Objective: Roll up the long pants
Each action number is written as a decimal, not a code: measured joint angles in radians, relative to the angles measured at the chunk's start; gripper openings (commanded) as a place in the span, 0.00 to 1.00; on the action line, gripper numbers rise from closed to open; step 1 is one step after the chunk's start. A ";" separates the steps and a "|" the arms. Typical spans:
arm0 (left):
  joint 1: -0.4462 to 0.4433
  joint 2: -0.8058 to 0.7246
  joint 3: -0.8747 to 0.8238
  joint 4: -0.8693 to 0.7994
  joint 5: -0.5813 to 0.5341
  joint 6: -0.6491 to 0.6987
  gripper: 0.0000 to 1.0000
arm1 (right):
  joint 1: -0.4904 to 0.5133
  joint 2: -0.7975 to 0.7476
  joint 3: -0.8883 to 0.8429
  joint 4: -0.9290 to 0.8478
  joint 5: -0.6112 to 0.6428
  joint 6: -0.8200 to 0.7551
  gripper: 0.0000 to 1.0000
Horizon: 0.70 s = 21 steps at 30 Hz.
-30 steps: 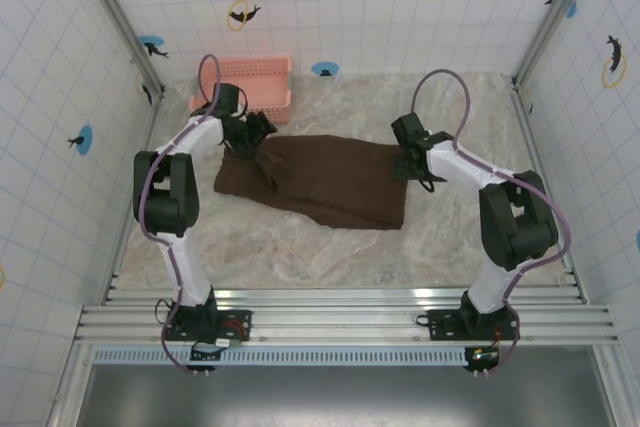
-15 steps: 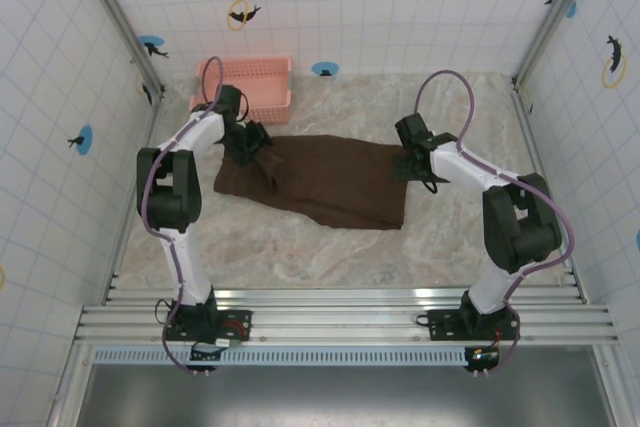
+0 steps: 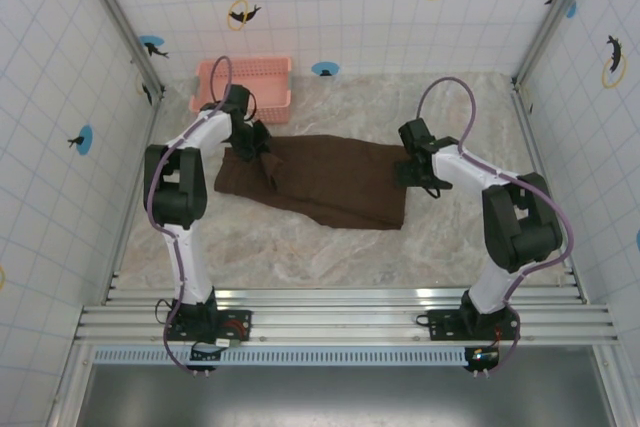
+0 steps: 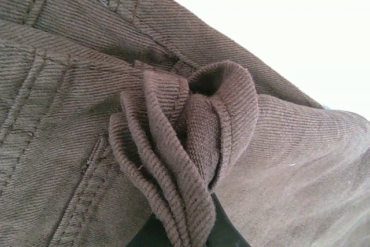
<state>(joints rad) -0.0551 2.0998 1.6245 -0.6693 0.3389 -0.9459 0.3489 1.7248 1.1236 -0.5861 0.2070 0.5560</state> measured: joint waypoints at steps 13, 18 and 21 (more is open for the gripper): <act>-0.045 -0.071 0.112 -0.007 0.035 0.068 0.00 | -0.002 0.093 -0.017 0.072 -0.157 0.056 0.81; -0.058 -0.087 0.134 -0.013 0.039 0.083 0.00 | -0.002 0.092 -0.033 0.148 -0.205 0.084 0.42; -0.058 -0.087 0.134 -0.019 0.040 0.083 0.00 | -0.001 0.092 -0.046 0.188 -0.243 0.094 0.04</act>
<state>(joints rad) -0.1131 2.0132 1.7588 -0.6888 0.3794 -0.8627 0.3477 1.8172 1.0775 -0.3981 -0.0364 0.6498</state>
